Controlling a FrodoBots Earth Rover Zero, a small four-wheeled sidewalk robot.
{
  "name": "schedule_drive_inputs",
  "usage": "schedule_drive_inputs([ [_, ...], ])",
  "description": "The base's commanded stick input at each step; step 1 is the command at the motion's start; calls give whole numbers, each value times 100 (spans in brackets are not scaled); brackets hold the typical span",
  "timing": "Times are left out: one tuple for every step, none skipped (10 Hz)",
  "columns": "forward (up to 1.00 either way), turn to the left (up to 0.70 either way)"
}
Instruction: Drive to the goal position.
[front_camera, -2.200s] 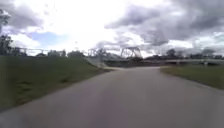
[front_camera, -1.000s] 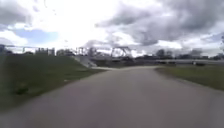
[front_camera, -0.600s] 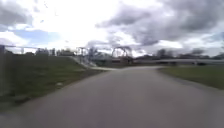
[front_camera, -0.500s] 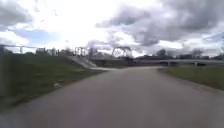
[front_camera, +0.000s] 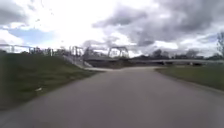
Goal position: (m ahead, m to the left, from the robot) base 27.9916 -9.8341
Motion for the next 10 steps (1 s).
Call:
schedule_drive_inputs([
  [100,-28],
  [100,-30],
  [100,0],
  [100,0],
  [100,0],
  [100,0],
  [100,-22],
  [100,-28],
  [100,-29],
  [100,-29],
])
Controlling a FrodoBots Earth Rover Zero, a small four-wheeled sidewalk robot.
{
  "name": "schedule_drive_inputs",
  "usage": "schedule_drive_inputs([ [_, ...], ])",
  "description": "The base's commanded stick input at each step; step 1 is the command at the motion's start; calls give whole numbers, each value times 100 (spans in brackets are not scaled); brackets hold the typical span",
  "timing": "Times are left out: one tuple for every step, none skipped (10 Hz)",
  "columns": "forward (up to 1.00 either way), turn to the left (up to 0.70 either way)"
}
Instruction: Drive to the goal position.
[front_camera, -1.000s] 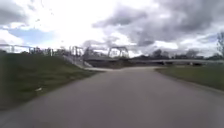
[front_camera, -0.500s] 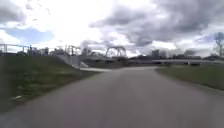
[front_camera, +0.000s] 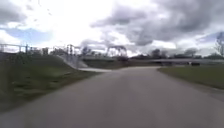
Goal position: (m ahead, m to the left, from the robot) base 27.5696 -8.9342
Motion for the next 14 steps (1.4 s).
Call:
schedule_drive_inputs([
  [100,-29],
  [100,-29],
  [100,-29],
  [100,-19],
  [100,-7],
  [100,0],
  [100,0],
  [100,0],
  [100,0],
  [100,0],
  [100,0],
  [100,-16],
  [100,-34],
  [100,-35],
])
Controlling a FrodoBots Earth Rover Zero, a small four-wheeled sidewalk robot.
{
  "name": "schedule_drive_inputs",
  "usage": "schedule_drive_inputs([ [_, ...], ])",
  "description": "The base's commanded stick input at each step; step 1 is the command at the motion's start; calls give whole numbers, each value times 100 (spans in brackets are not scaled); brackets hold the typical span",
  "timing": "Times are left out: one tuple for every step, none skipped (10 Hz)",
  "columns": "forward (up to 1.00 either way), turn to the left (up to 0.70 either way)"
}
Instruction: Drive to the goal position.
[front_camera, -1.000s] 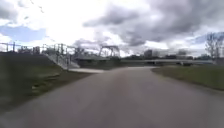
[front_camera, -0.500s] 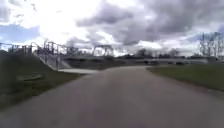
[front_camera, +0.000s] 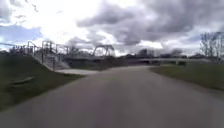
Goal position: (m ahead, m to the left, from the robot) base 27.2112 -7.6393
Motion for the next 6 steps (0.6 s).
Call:
schedule_drive_inputs([
  [100,-34],
  [100,0],
  [100,0],
  [100,0],
  [100,0],
  [100,0],
])
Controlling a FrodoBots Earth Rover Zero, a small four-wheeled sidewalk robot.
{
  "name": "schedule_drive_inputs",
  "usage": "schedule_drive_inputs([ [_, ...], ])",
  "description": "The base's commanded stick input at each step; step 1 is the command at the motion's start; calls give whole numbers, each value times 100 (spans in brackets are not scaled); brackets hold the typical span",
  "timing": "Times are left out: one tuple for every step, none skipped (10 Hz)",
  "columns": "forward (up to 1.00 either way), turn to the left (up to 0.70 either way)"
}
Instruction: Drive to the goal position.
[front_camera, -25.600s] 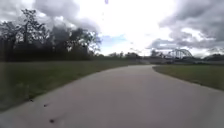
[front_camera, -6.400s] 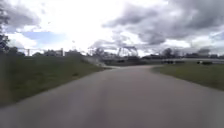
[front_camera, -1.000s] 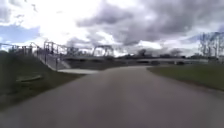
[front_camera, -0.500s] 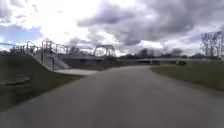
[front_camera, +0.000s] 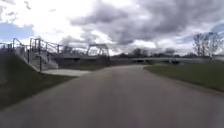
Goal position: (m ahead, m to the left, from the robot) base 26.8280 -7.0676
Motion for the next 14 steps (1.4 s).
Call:
schedule_drive_inputs([
  [100,-19],
  [100,-40],
  [100,-40],
  [100,-3],
  [100,-1],
  [100,0],
  [100,0],
  [100,0],
  [100,-18],
  [100,-32],
  [100,-37],
  [100,-8],
  [100,-1],
  [100,0],
])
